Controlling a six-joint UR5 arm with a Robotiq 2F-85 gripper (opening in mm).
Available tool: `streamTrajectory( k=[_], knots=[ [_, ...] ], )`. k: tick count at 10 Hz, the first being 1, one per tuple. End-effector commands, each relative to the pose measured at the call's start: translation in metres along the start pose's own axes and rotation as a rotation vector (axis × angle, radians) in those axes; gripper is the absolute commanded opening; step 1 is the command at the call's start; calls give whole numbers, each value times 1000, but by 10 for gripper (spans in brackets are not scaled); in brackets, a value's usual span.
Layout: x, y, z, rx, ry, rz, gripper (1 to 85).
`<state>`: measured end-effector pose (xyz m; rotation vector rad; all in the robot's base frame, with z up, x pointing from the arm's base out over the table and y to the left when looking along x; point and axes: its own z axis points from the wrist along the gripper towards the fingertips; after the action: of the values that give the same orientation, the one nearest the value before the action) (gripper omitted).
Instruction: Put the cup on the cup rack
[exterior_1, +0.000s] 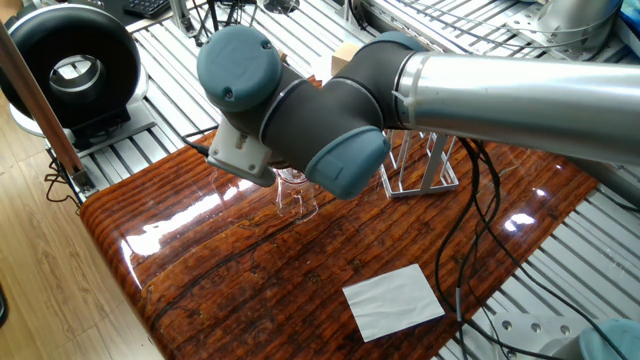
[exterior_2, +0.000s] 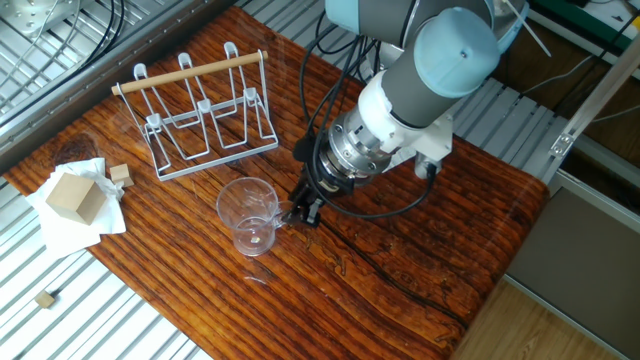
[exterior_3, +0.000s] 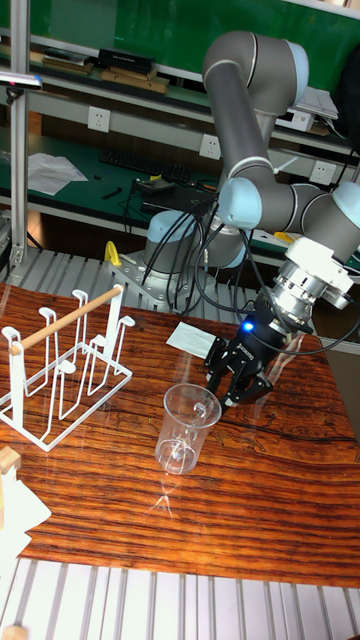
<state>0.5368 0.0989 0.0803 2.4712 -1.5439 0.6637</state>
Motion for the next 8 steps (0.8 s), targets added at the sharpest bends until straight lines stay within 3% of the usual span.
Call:
streamTrajectory(
  k=[1, 8],
  knots=[
    [-2, 0, 2, 6, -11, 11, 397],
    [-3, -1, 7, 25, -38, 27, 370]
  ],
)
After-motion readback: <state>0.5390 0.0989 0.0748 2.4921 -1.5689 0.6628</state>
